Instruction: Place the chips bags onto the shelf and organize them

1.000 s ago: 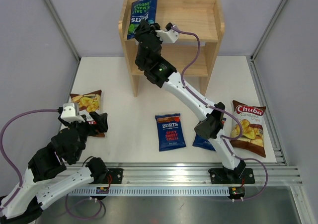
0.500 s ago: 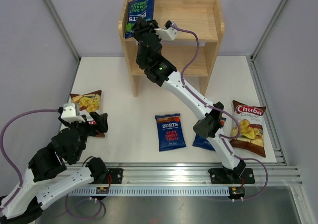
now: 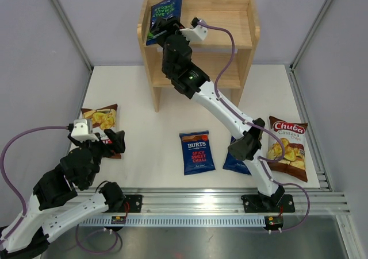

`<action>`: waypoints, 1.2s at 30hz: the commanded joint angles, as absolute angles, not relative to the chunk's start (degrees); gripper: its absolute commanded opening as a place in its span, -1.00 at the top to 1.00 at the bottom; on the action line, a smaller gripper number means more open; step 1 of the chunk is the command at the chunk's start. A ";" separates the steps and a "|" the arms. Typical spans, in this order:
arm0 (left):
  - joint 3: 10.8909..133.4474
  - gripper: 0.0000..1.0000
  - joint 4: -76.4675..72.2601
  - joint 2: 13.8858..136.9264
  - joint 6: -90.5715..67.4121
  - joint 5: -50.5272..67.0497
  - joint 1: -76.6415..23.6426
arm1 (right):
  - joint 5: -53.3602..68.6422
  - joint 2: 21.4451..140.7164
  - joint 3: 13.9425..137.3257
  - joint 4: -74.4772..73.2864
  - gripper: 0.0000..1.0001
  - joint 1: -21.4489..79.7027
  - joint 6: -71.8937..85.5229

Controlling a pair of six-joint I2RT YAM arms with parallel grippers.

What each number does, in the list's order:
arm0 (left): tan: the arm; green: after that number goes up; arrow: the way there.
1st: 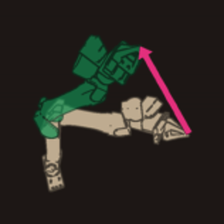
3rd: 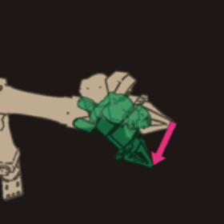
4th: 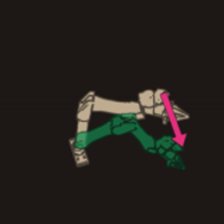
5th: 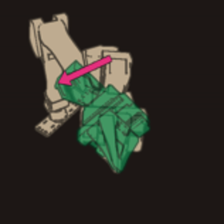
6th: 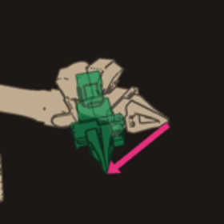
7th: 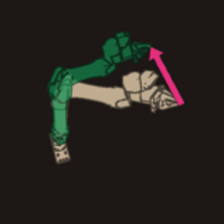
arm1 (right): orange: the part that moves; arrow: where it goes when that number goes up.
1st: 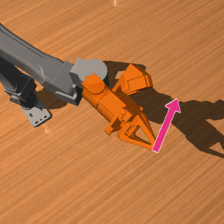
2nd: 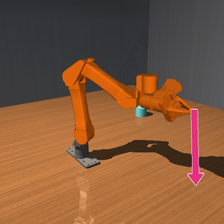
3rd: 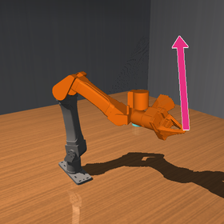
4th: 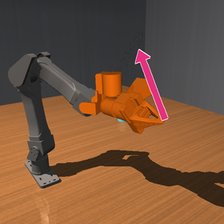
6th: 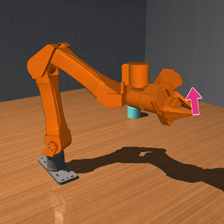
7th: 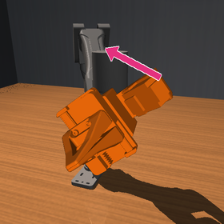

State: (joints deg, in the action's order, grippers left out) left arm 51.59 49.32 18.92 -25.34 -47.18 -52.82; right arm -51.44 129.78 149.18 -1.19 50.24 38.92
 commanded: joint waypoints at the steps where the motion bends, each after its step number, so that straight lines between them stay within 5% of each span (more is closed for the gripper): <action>1: 51.68 -0.98 47.72 19.69 -25.84 -48.69 -52.73 | -48.71 126.83 149.23 -6.76 -0.35 47.11 32.79; 14: 52.38 -0.98 48.95 21.00 -26.98 -49.13 -52.73 | -32.96 125.42 152.32 -23.80 -0.58 43.51 23.56; 36: 52.65 -0.97 50.45 24.08 -28.04 -49.39 -52.21 | -21.36 125.85 153.28 -27.78 -0.19 42.54 15.12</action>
State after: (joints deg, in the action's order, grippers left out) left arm 51.62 51.66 24.60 -27.46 -47.79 -52.47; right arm -25.28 123.87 151.33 -26.89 42.89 17.28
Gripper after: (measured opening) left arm 0.987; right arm 0.614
